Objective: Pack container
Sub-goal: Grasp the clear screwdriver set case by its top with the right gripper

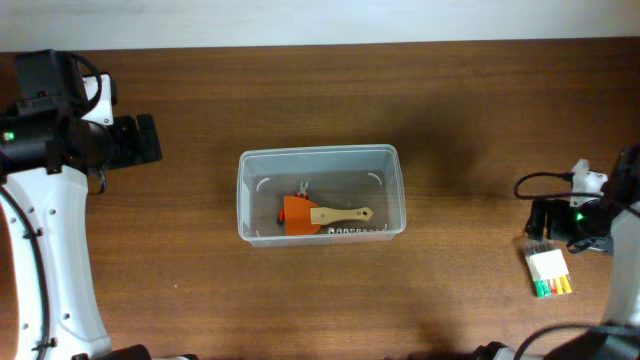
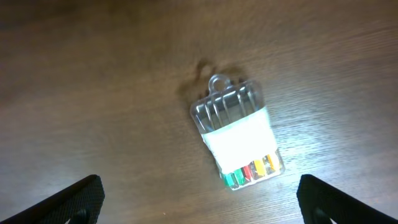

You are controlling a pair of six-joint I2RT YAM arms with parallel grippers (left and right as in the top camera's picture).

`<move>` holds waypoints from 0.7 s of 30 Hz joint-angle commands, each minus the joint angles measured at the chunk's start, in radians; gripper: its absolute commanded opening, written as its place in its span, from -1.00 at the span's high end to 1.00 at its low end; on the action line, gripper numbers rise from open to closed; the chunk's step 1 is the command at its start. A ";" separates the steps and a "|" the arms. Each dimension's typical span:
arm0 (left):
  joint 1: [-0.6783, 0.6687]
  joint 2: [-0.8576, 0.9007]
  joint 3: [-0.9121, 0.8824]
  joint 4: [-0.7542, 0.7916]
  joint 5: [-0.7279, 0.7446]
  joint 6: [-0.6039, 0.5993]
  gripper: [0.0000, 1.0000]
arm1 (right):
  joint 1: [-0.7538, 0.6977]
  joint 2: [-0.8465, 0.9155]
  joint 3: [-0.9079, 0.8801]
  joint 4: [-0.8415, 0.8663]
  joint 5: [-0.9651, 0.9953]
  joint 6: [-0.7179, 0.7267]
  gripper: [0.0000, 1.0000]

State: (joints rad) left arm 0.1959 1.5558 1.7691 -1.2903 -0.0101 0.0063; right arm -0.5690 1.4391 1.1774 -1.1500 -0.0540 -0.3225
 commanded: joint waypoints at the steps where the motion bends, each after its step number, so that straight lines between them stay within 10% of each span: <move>1: -0.002 -0.013 -0.003 0.002 0.014 0.005 -0.99 | -0.008 0.066 -0.010 0.011 0.040 -0.127 -0.97; 21: -0.002 -0.013 -0.003 0.028 -0.114 0.009 -0.98 | -0.139 0.293 -0.047 0.068 0.055 -0.456 -0.97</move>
State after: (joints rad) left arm 0.1959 1.5558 1.7691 -1.2800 -0.1017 0.0067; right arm -0.7082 1.7004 1.1664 -1.0908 0.0029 -0.7219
